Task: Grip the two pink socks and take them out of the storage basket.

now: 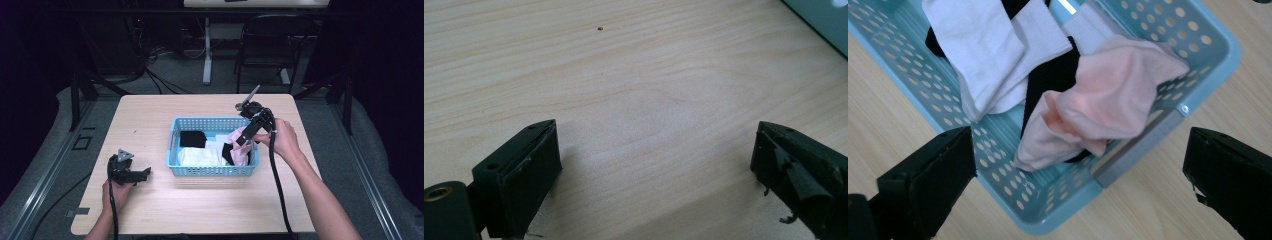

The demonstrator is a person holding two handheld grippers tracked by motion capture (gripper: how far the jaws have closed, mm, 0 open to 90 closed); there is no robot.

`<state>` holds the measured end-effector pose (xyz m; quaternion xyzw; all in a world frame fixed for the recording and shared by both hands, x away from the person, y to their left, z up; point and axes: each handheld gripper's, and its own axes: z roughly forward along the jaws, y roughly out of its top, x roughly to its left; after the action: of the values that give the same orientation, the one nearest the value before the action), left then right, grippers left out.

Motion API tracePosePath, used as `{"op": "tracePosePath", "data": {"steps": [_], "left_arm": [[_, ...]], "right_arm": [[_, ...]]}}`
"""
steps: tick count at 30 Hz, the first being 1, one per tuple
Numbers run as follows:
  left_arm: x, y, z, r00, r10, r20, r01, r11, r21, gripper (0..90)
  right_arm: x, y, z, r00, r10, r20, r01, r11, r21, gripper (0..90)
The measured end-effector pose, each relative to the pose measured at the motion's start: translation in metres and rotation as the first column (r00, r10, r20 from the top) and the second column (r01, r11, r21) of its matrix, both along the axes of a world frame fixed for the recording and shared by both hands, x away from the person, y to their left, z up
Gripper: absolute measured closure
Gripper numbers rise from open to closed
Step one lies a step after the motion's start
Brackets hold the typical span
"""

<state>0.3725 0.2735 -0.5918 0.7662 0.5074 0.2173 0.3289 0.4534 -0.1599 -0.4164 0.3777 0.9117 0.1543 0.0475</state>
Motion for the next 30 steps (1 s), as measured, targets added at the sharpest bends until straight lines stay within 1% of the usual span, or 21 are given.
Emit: {"op": "tracePosePath", "data": {"steps": [1,2,4,5,7,9,10,11,12,13,15,16,18,19,22,23,24,25,27,29,30], "left_arm": [[0.000,0.000,0.000,1.0000,0.000,0.000,0.000,1.0000,0.000,5.6],[0.000,0.000,0.000,1.0000,0.000,0.000,0.000,1.0000,0.000,5.6],[0.000,0.000,0.000,1.0000,0.000,-0.001,0.000,1.0000,0.000,5.6],[0.000,0.000,0.000,1.0000,-0.001,-0.001,0.001,1.0000,0.000,5.6],[0.000,0.000,0.000,1.0000,-0.003,-0.001,0.003,1.0000,0.000,5.6],[0.000,0.000,0.000,1.0000,-0.004,-0.004,0.004,1.0000,0.001,5.6],[0.000,0.000,0.000,1.0000,-0.006,-0.007,0.006,1.0000,0.001,5.6],[0.000,0.000,0.000,1.0000,-0.006,-0.007,0.006,1.0000,0.001,5.6],[0.000,0.000,0.000,1.0000,-0.006,-0.006,0.006,1.0000,0.000,5.6],[0.000,0.000,0.000,1.0000,-0.006,-0.006,0.006,1.0000,0.000,5.6],[0.000,0.000,0.000,1.0000,-0.006,-0.006,0.006,1.0000,0.000,5.6],[0.000,0.000,0.000,1.0000,-0.007,-0.006,0.007,1.0000,0.001,5.6],[0.000,0.000,0.000,1.0000,-0.006,-0.006,0.006,1.0000,0.000,5.6],[0.000,0.000,0.000,1.0000,-0.006,-0.006,0.006,1.0000,0.000,5.6],[0.000,0.000,0.000,1.0000,-0.006,-0.004,0.006,1.0000,0.000,5.6],[0.000,0.000,0.000,1.0000,-0.006,-0.005,0.006,1.0000,0.000,5.6],[0.000,0.000,0.000,1.0000,-0.006,-0.005,0.006,1.0000,0.000,5.6],[0.000,0.000,0.000,1.0000,-0.007,-0.006,0.007,1.0000,0.000,5.6],[0.000,0.000,0.000,1.0000,-0.007,-0.004,0.007,1.0000,0.000,5.6],[0.000,0.000,0.000,1.0000,-0.006,-0.004,0.006,1.0000,0.000,5.6],[0.000,0.000,0.000,1.0000,-0.006,-0.004,0.006,1.0000,0.000,5.6]], "right_arm": [[0.002,0.004,-0.002,0.9999,0.004,-0.011,-0.004,1.000,0.000,0.3],[0.002,0.004,-0.002,0.9999,0.004,-0.011,-0.004,1.000,0.000,0.3],[0.007,0.009,-0.006,0.9997,0.014,-0.019,-0.014,1.000,0.003,0.8],[0.013,0.014,-0.011,0.9994,0.025,-0.025,-0.025,1.000,0.011,2.0],[0.018,0.017,-0.016,0.9991,0.030,-0.031,-0.029,0.999,0.018,3.2],[0.020,0.018,-0.018,0.9989,0.026,-0.039,-0.026,1.000,0.013,3.3],[0.025,0.021,-0.024,0.9983,0.031,-0.050,-0.031,0.999,0.014,4.0],[0.025,0.021,-0.024,0.9983,0.031,-0.050,-0.031,0.999,0.014,4.0],[0.027,0.022,-0.026,0.9978,0.037,-0.055,-0.037,0.999,0.004,4.4],[0.030,0.024,-0.031,0.9972,0.038,-0.065,-0.037,0.999,0.011,6.6],[0.033,0.025,-0.034,0.9960,0.045,-0.078,-0.045,0.999,0.003,9.2],[0.033,0.026,-0.037,0.9964,0.037,-0.076,-0.037,0.999,0.008,10.7],[0.035,0.027,-0.042,0.9962,0.033,-0.081,-0.034,0.999,-0.007,13.8],[0.037,0.027,-0.044,0.9957,0.026,-0.089,-0.028,0.999,-0.024,14.4],[0.038,0.027,-0.049,0.9963,0.015,-0.084,-0.018,0.999,-0.034,15.2],[0.040,0.027,-0.052,0.9969,0.008,-0.079,-0.012,0.999,-0.049,17.0],[0.040,0.027,-0.052,0.9969,0.008,-0.079,-0.012,0.999,-0.049,17.0],[0.040,0.027,-0.052,0.9967,0.003,-0.081,-0.007,0.999,-0.052,18.7],[0.041,0.027,-0.054,0.9977,-0.014,-0.066,0.010,0.998,-0.066,26.1],[0.041,0.027,-0.055,0.9978,-0.016,-0.064,0.012,0.997,-0.071,27.3],[0.041,0.027,-0.059,0.9977,-0.029,-0.062,0.023,0.995,-0.095,29.8]]}}
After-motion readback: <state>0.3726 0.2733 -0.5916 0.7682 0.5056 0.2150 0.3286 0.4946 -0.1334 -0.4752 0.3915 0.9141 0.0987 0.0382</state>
